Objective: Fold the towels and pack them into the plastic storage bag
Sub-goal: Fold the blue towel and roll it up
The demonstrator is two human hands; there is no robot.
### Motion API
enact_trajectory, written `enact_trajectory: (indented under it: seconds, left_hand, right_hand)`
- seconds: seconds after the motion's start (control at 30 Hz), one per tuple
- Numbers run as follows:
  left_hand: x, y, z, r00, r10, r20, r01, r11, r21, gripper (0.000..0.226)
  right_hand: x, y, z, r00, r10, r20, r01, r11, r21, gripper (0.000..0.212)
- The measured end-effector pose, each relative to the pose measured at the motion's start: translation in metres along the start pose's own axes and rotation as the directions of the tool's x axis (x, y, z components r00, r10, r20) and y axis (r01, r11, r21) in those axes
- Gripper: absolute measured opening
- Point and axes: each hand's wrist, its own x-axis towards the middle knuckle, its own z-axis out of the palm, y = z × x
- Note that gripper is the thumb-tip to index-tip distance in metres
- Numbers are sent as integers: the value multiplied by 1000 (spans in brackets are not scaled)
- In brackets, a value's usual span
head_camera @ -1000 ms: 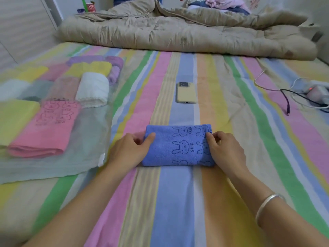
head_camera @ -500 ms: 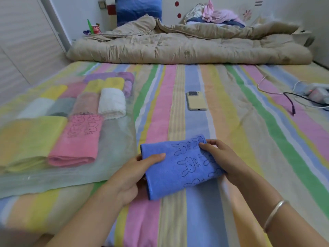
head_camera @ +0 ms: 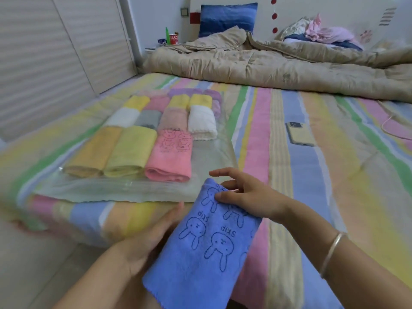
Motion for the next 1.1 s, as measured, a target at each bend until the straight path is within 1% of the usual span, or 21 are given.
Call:
enact_trajectory:
  seconds: [0.03,0.1,0.13,0.17,0.23,0.27,0.3,0.37,0.4,0.47,0.5,0.57,0.67,0.7,0.77,0.8,0.83,0.87,0.93,1.03,1.1]
  left_hand:
    - [-7,-2,-6,1000,27,2,-28,999,32,57]
    - [-13,-9,-23,999,31,22,-33,993,113,61]
    - [-16,-10,-28,1000,26,3,-27,989,147,60]
    - [-19,-12,-35,999,28,-22,-24,986,165,56]
    - [-28,-16,-52,997,36,-70,-24,986,166,53]
    - [-33,-16,-60,994,46,-100,-30,987,161,57]
    - [-36,-17,-70,990,61,-129,-41,988,148,68]
    - [-41,-21,-92,978,67,-197,-51,995,87,95]
    - [-43,-24,-101,973,67,-223,-57,997,50,102]
    - [-45,-29,-114,967,70,-245,-74,997,-6,102]
    - [-46,-31,-117,967,65,-247,-75,997,-33,96]
    - [-46,-34,-119,967,48,-250,-73,993,-93,82]
    - [-41,-35,-118,979,-10,-203,-26,984,-178,82]
    - [-37,-34,-116,983,-13,-182,-27,976,-216,75]
    - [-29,-27,-113,978,24,-208,-84,955,-286,44]
    - [-25,-21,-109,969,50,-241,-125,944,-306,31]
    - [-20,-16,-106,960,77,-270,-164,934,-317,25]
    - [-16,-11,-103,951,97,-293,-196,923,-330,22]
    - [-10,-6,-95,950,121,-288,-228,898,-376,20]
    - [-1,1,-80,966,117,-230,-197,910,-366,12]
    - [11,9,-71,969,106,-223,-176,930,-322,14]
  right_hand:
    - [5,-4,9,1000,-3,4,3,1000,-31,43]
    - [15,-8,25,1000,-24,1,24,993,-116,43]
    - [19,-10,32,999,-42,-5,41,982,-187,41]
    - [24,-10,39,997,-73,-26,62,958,-281,37]
    - [30,-6,50,972,-200,-124,106,843,-528,32]
    - [32,-1,54,944,-287,-159,127,766,-630,40]
    - [33,5,58,920,-358,-160,147,694,-705,55]
    - [35,17,62,914,-389,-115,149,586,-797,80]
    - [35,21,65,924,-371,-91,133,536,-834,86]
    - [34,25,69,943,-328,-62,100,454,-885,93]
    - [35,26,71,946,-319,-66,86,438,-895,96]
    - [37,24,72,931,-350,-105,71,455,-888,97]
    - [39,17,68,878,-445,-177,92,519,-850,75]
    - [39,14,67,868,-460,-187,114,551,-827,69]
    - [37,6,65,859,-476,-190,155,595,-789,65]
    - [36,3,64,854,-485,-187,169,598,-783,65]
    - [35,0,63,852,-489,-185,175,600,-781,65]
    - [35,-3,62,854,-485,-185,176,606,-776,66]
    - [34,-6,59,860,-474,-186,176,620,-765,68]
    - [33,-10,57,858,-476,-191,182,631,-754,68]
    - [34,-13,56,853,-486,-193,196,640,-743,68]
